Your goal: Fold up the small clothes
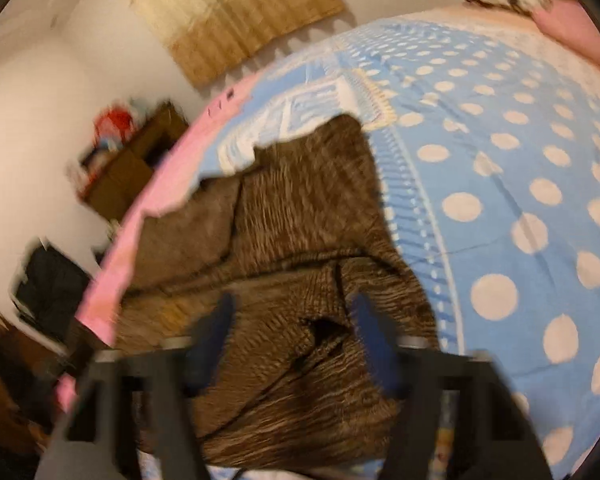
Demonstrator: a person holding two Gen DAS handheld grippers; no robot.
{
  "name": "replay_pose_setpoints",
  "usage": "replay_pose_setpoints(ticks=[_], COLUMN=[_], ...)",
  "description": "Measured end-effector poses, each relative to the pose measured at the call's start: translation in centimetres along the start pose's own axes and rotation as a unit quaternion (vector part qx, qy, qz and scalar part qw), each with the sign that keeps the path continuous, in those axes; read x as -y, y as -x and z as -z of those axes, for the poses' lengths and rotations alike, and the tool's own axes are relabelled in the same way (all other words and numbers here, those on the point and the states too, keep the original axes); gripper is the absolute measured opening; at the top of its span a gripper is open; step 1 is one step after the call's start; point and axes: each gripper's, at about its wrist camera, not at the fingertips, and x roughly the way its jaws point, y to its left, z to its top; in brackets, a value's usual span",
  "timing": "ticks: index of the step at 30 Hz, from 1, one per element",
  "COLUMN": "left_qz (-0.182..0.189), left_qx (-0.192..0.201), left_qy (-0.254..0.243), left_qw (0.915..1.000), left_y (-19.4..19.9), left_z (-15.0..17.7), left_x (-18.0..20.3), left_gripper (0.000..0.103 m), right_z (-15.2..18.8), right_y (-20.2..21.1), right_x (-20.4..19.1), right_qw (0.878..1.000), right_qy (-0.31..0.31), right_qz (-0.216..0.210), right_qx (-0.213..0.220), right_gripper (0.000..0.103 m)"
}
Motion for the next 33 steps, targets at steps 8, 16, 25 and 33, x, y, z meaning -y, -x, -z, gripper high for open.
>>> replay_pose_setpoints(ticks=[8,16,25,33], left_qz=[-0.020,-0.035,-0.032,0.044], left_qx=[0.008,0.061,0.002,-0.131], left_qy=[0.015,0.069,0.009,0.070], left_qw=[0.9997,0.9952,0.9994,0.9879], left_y=[0.2,0.1,-0.7,-4.5], left_z=[-1.0,-8.3,-7.0,-0.7], left_x=[-1.0,-4.4,-4.0,-4.8], left_gripper=[0.008,0.008,0.008,0.008], right_z=[0.6,-6.0,-6.5,-2.6], right_y=[0.4,5.2,1.7,2.1], right_x=[-1.4,1.5,1.9,2.7], right_qw=[0.999,0.975,0.984,0.984], right_qy=[0.039,-0.128,-0.125,-0.124], right_qz=[0.028,-0.174,-0.125,-0.129], right_qx=[-0.010,0.055,0.041,0.029], right_gripper=[0.009,0.009,0.010,0.010])
